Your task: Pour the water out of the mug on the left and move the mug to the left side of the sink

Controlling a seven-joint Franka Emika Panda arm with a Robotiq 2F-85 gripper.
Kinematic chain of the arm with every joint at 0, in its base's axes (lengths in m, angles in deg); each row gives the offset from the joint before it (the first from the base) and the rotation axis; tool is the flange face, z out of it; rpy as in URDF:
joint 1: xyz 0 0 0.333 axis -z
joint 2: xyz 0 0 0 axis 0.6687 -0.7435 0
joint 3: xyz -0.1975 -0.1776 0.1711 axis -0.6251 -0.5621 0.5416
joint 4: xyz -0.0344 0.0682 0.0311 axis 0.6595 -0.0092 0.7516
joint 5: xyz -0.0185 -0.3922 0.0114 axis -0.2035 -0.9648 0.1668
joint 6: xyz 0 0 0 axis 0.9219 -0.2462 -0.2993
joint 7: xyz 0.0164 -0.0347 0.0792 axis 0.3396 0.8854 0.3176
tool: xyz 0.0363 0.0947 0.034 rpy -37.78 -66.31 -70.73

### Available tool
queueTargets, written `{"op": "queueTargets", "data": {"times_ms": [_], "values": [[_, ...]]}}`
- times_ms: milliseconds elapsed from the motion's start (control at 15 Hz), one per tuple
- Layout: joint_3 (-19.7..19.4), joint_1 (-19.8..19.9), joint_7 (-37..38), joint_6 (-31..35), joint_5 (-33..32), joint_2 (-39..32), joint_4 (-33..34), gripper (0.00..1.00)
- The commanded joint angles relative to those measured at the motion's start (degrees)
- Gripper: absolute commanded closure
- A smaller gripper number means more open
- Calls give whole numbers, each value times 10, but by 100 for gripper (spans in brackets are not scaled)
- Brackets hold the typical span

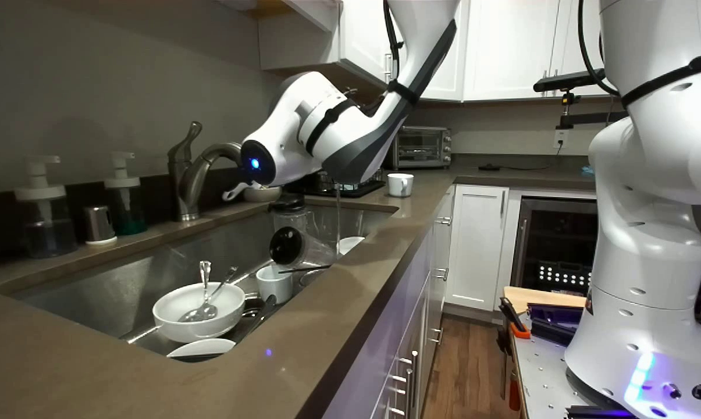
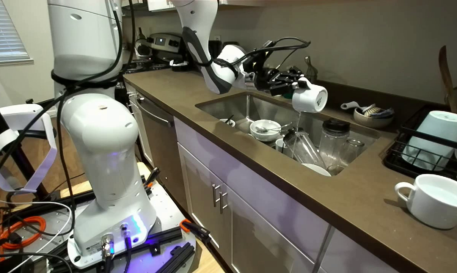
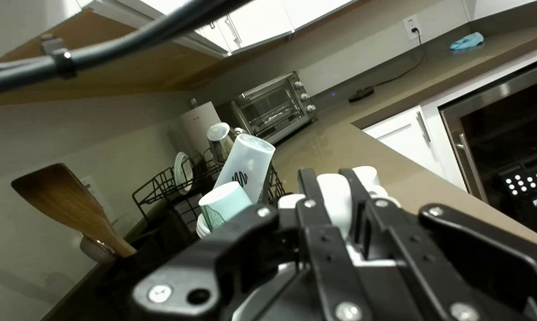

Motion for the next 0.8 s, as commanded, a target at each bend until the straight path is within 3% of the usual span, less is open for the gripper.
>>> {"op": "queueTargets", "data": {"times_ms": [0,733], "values": [[7,5,1,-9,-2,-3,1,84],[7,5,2,-16,-4,-5,1,84]]}}
